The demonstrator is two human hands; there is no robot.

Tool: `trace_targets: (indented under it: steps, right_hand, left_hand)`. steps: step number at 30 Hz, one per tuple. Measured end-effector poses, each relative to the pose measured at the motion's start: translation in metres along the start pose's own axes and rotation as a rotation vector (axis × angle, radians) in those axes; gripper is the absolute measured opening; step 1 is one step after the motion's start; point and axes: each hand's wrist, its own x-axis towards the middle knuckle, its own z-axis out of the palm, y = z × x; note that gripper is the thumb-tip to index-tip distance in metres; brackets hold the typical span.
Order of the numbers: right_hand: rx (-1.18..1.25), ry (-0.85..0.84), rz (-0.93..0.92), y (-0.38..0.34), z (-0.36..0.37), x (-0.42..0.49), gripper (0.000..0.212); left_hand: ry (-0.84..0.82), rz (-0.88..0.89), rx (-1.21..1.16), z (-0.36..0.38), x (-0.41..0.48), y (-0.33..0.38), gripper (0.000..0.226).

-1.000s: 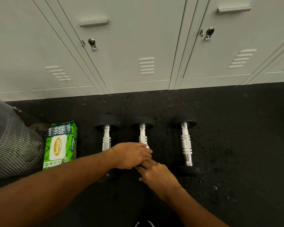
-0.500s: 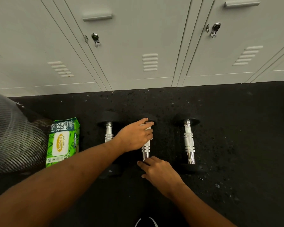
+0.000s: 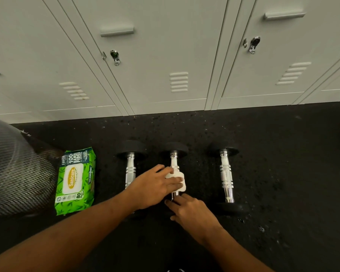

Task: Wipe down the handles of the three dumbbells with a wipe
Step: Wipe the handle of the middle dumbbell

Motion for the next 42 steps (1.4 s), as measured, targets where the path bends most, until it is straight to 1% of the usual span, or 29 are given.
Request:
trace_targets:
  steps: [3,5,7,9,12,15,17,19,21,23,25,27,29,31,34,36,38,42]
  right_hand:
    - [-0.004,-0.002,-0.001,-0.002,-0.001,0.001,0.051]
    - [-0.007,-0.007,0.005,-0.002,0.000,0.001,0.050]
    - [0.001,-0.015,0.009,-0.002,0.000,0.001,0.047]
    - [0.015,-0.023,0.011,-0.001,0.001,0.001,0.044]
    - [0.017,-0.038,0.011,0.000,0.001,0.002,0.049]
    - [0.012,-0.037,0.014,0.000,0.002,0.003,0.053]
    - [0.014,-0.026,0.010,-0.001,0.003,0.003,0.053]
    - [0.017,-0.016,0.006,0.000,0.003,0.003,0.053]
    - [0.015,-0.004,0.002,0.000,0.004,0.003,0.053]
    - [0.019,0.004,-0.001,0.000,0.004,0.003,0.052]
    - [0.021,0.004,-0.001,0.001,0.005,0.002,0.053]
    - [0.026,0.009,-0.001,0.002,0.006,0.002,0.053]
    - [0.028,-0.004,0.001,0.001,0.005,0.002,0.053]
    - [0.032,-0.028,0.003,0.001,0.003,0.002,0.053]
    - [0.029,-0.020,0.002,0.000,0.001,0.003,0.053]
    - [0.025,-0.021,0.000,-0.001,0.002,0.003,0.053]
    - [0.024,-0.025,-0.004,-0.001,0.002,0.002,0.053]
    - [0.026,-0.033,-0.011,0.002,0.000,0.002,0.052]
  left_hand:
    - [0.041,-0.205,-0.126,0.008,-0.004,0.013,0.058]
    - [0.114,-0.361,-0.264,0.011,0.000,0.023,0.052]
    - [0.224,-0.557,-0.517,0.012,0.007,0.034,0.044]
    - [0.373,-0.769,-0.801,0.013,0.015,0.042,0.038]
    - [0.548,-1.022,-1.129,0.005,0.030,0.042,0.026]
    - [0.563,-1.272,-1.529,0.006,0.038,0.027,0.017]
    - [0.584,-1.390,-1.786,0.010,0.041,0.018,0.012]
    - [0.616,-1.476,-1.921,0.014,0.048,0.009,0.013]
    - [0.580,-1.514,-1.976,0.021,0.054,0.001,0.022]
    - [0.443,-1.504,-1.986,0.023,0.059,-0.005,0.028]
    - [0.302,-1.450,-1.939,0.020,0.064,-0.008,0.030]
    - [0.222,-1.410,-1.862,0.015,0.066,-0.010,0.027]
    - [0.240,-1.401,-1.869,0.014,0.066,-0.011,0.024]
    - [0.284,-1.392,-1.949,0.015,0.065,-0.012,0.026]
    - [0.390,-1.456,-2.029,0.015,0.068,-0.010,0.030]
    - [0.390,-1.464,-2.053,0.015,0.068,-0.004,0.032]
    - [0.348,-1.446,-2.064,0.018,0.063,0.004,0.036]
    - [0.188,-1.392,-2.036,0.028,0.043,0.024,0.040]
